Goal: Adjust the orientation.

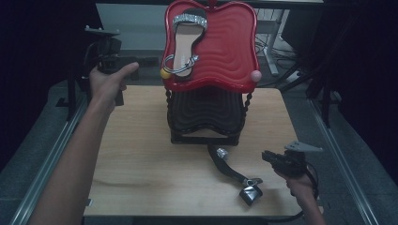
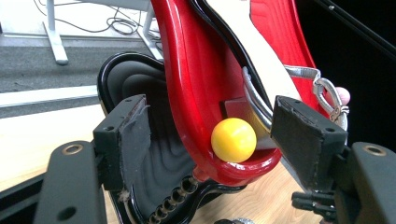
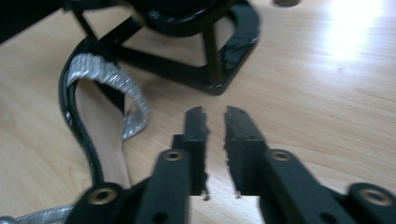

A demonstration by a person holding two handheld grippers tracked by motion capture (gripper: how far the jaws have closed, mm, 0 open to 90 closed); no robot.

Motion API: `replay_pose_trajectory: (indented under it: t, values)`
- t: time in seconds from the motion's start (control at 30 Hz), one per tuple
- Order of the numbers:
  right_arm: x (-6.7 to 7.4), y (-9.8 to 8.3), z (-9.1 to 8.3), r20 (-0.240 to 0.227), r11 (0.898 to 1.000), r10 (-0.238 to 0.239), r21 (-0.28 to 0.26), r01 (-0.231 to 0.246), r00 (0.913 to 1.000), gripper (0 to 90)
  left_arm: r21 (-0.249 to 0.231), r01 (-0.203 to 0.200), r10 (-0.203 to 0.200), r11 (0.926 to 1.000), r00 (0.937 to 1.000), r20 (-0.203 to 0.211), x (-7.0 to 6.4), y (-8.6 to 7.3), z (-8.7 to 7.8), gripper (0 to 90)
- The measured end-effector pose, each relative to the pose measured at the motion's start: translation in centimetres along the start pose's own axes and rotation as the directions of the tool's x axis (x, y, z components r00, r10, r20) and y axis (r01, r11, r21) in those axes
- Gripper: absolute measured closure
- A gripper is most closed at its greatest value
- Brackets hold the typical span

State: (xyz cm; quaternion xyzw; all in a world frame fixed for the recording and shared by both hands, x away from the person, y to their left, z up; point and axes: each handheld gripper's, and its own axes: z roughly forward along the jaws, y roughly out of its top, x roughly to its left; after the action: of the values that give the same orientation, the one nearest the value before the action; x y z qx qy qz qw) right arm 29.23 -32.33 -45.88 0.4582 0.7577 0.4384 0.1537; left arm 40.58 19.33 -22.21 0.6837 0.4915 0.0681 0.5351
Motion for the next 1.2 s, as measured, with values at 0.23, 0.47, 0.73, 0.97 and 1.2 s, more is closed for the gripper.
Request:
replay_pose_trajectory:
  t: [0.23,0.47,0.73,0.97,1.2]
  values:
    - [2.1,0.7,1.9,-0.086,0.991,-0.072,0.107,0.081,0.9937,89.8,-0.001,-0.004,0.004,1.0000,1.0000,-0.005,-0.1,0.0,0.0,28.9]
    - [4.8,0.6,3.2,-0.152,0.965,-0.147,0.194,0.176,0.9773,89.8,-0.001,-0.005,0.005,1.0000,1.0000,-0.007,-0.1,-0.2,-0.3,29.1]
    - [6.9,0.0,4.0,-0.184,0.933,-0.211,0.256,0.254,0.9600,89.9,-0.001,-0.005,0.005,1.0000,0.9999,-0.014,-0.1,-0.2,-0.6,29.2]
    - [6.0,0.0,3.9,-0.139,0.941,-0.184,0.262,0.215,0.9731,89.9,0.002,0.002,-0.002,1.0000,0.9998,-0.018,-0.1,-0.3,-0.5,29.4]
    - [6.4,0.0,4.0,-0.149,0.934,-0.192,0.275,0.227,0.9701,90.0,0.009,0.011,-0.010,0.9999,0.9998,-0.015,-0.1,-0.3,-0.2,29.3]
